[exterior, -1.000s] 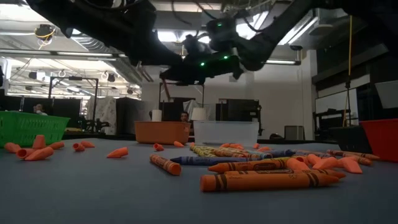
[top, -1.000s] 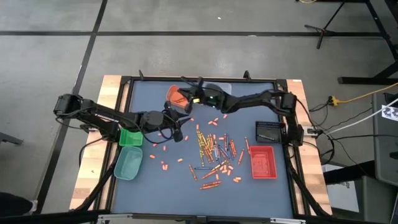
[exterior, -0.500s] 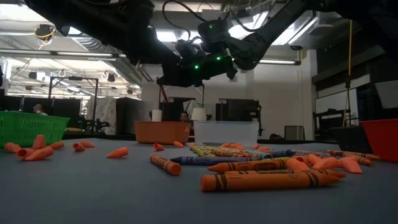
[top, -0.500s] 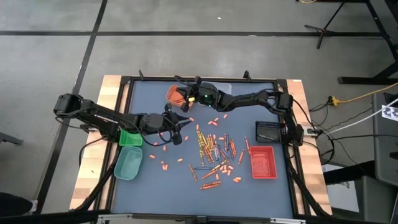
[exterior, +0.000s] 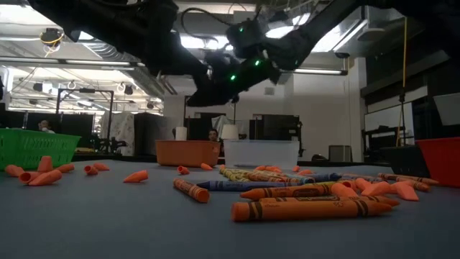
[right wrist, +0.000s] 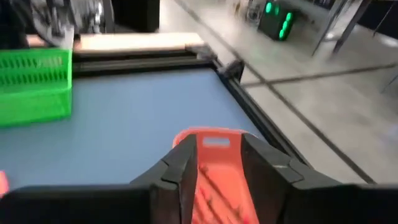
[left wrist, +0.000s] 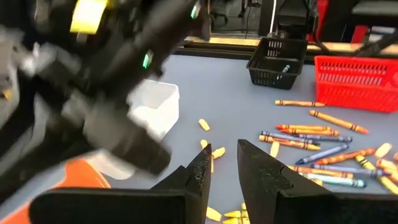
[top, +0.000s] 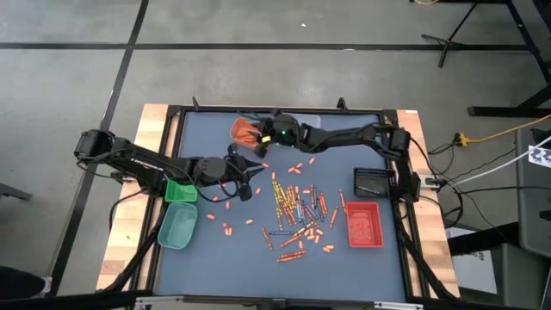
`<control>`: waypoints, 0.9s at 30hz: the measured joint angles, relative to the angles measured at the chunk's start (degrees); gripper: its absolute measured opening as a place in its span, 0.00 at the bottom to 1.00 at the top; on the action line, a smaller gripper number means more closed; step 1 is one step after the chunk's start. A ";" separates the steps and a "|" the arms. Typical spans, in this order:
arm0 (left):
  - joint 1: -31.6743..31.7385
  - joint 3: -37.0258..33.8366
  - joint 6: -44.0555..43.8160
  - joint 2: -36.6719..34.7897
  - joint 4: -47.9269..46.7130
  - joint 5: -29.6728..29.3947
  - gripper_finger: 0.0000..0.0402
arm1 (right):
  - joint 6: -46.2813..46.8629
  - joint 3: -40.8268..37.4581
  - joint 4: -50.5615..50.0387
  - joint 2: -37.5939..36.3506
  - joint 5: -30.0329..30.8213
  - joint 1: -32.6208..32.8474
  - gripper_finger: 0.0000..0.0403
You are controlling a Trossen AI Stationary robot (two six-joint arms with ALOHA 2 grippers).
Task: Sort crayons
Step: Put the yellow crayon into the green bin
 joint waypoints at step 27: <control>-3.21 1.55 -3.57 17.17 22.25 15.06 0.30 | -4.49 -7.82 -57.25 -41.10 -8.58 0.11 0.30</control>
